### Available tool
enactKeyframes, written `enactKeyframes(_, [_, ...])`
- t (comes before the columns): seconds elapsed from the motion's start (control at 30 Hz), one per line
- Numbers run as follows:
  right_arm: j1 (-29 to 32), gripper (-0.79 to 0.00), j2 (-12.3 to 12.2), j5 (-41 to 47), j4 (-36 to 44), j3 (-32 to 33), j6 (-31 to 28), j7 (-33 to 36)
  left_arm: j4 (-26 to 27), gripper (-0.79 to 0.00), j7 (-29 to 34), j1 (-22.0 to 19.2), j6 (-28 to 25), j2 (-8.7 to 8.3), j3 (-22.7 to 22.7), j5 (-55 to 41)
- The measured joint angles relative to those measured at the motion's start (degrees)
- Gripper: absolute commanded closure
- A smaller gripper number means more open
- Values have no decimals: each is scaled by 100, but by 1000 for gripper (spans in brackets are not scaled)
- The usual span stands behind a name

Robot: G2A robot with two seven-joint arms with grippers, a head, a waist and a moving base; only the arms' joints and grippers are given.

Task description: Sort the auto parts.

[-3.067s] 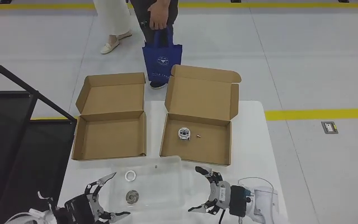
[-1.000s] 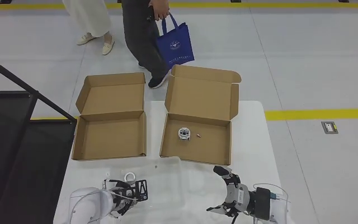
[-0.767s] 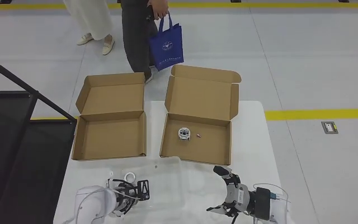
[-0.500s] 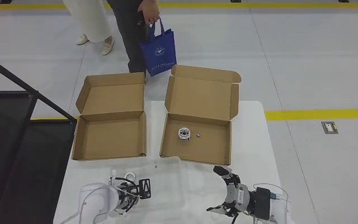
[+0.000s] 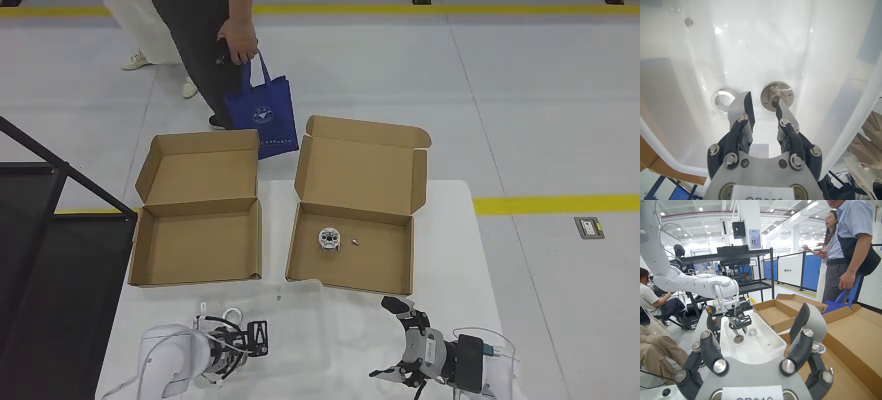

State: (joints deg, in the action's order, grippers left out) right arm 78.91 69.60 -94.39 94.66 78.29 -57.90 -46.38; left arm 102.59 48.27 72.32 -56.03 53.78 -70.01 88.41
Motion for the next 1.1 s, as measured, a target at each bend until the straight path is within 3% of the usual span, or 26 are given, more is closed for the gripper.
enactKeyframes(0.6, [0,-785,0,0,0,0,0,0,-206,-320,36,-619,35,-493,820,-593])
enactKeyframes(1.1, [0,-785,0,0,0,0,0,0,-179,-376,391,-1108,391,-967,1554,-1431])
